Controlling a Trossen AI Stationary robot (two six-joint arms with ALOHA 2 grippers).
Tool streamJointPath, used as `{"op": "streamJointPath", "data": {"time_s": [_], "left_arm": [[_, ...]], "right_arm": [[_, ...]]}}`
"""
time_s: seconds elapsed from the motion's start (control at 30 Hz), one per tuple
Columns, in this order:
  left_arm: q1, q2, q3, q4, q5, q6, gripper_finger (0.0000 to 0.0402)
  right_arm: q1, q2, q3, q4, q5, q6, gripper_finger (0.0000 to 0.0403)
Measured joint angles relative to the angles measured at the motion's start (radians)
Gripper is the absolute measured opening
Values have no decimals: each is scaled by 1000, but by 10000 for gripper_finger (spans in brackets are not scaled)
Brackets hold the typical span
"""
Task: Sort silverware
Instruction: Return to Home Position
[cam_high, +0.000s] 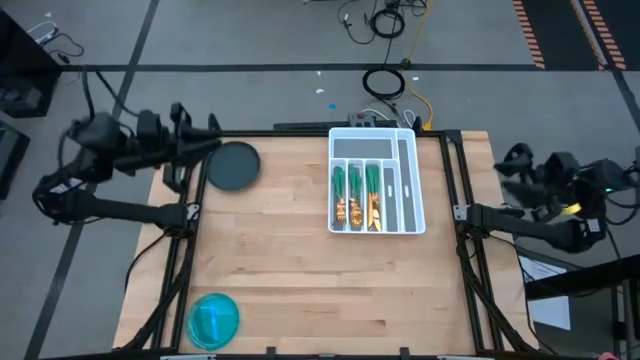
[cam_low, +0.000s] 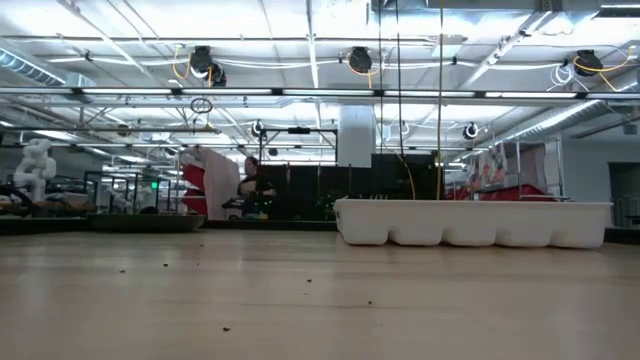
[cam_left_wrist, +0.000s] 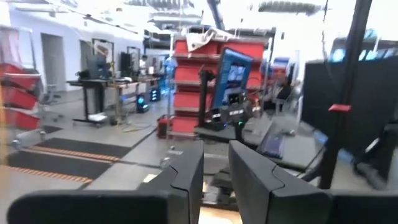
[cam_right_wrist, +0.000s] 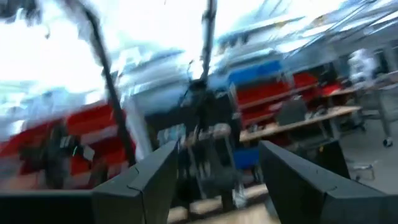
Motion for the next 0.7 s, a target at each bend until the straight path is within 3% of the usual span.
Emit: {"op": "streamJointPath", "data": {"time_s": [0.2, 0.3, 0.7], "left_arm": [[0, -232, -398, 305, 3, -156, 83], [0, -339, -550, 404, -7, -225, 83], [0, -645, -880, 463, -14, -367, 83]], "right_arm": [[-17, -1, -227, 206, -165, -66, 217], [-17, -2, -359, 347, -187, -14, 217], [-16, -3, -819, 1000, -249, 239, 217]]}}
